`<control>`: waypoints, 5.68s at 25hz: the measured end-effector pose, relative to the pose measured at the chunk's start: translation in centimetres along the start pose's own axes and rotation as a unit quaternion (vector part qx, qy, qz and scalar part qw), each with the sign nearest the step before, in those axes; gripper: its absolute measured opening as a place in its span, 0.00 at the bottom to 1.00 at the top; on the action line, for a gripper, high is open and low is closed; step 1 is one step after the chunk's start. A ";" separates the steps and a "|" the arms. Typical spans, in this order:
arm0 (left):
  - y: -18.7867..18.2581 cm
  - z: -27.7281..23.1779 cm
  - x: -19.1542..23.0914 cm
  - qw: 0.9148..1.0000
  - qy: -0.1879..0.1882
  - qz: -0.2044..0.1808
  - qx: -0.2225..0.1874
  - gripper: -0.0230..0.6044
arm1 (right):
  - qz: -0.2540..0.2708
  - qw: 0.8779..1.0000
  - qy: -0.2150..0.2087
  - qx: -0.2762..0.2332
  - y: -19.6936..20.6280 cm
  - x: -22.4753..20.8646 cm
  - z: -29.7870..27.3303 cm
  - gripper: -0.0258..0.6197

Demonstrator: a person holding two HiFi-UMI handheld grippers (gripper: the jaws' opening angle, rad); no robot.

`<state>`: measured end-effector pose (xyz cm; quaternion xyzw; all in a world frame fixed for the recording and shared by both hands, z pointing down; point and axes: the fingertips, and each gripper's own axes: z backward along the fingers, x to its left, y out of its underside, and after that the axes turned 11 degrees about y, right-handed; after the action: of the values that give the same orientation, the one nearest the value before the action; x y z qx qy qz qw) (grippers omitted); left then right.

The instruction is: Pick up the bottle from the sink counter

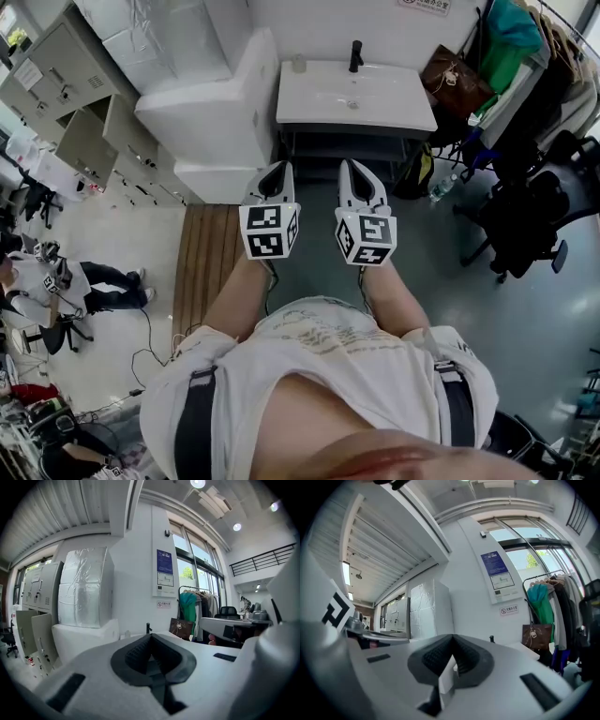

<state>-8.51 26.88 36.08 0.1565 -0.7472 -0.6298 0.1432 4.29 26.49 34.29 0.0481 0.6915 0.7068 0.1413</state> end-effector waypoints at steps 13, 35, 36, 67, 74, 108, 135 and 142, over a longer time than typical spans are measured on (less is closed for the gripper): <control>0.8 1.7 2.6 1.000 0.021 0.000 -0.006 0.07 | 0.003 1.000 0.015 -0.002 0.7 3.5 0.0 0.08; 2.7 -4.3 4.0 0.998 0.054 0.005 0.015 0.07 | 0.013 0.999 0.037 0.003 3.1 1.9 -4.7 0.08; 2.6 -5.1 4.0 0.998 0.055 0.004 0.015 0.07 | 0.011 0.999 0.037 0.002 3.0 1.5 -5.4 0.08; -1.3 -26.9 6.9 1.000 0.006 0.005 0.021 0.07 | 0.007 1.000 -0.024 0.011 2.3 -9.8 -25.2 0.08; -1.4 -29.2 7.6 1.000 0.007 0.007 0.018 0.07 | 0.011 0.999 -0.029 0.013 2.5 -10.4 -27.3 0.08; -2.9 -45.1 21.1 0.999 0.020 0.021 0.042 0.07 | 0.008 0.999 -0.010 0.033 4.5 -10.7 -47.6 0.08; 0.9 -57.3 32.8 0.993 0.044 0.047 0.100 0.07 | 0.018 0.996 0.023 0.080 8.2 -10.8 -62.9 0.08; 2.5 -58.5 35.3 0.992 -0.001 0.041 0.116 0.07 | 0.012 0.996 -0.019 0.091 9.0 -11.6 -65.5 0.08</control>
<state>-16.74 -39.84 48.83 0.1405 -0.8210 -0.5330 0.1489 -3.10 -39.78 42.10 0.0819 0.7497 0.6414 0.1410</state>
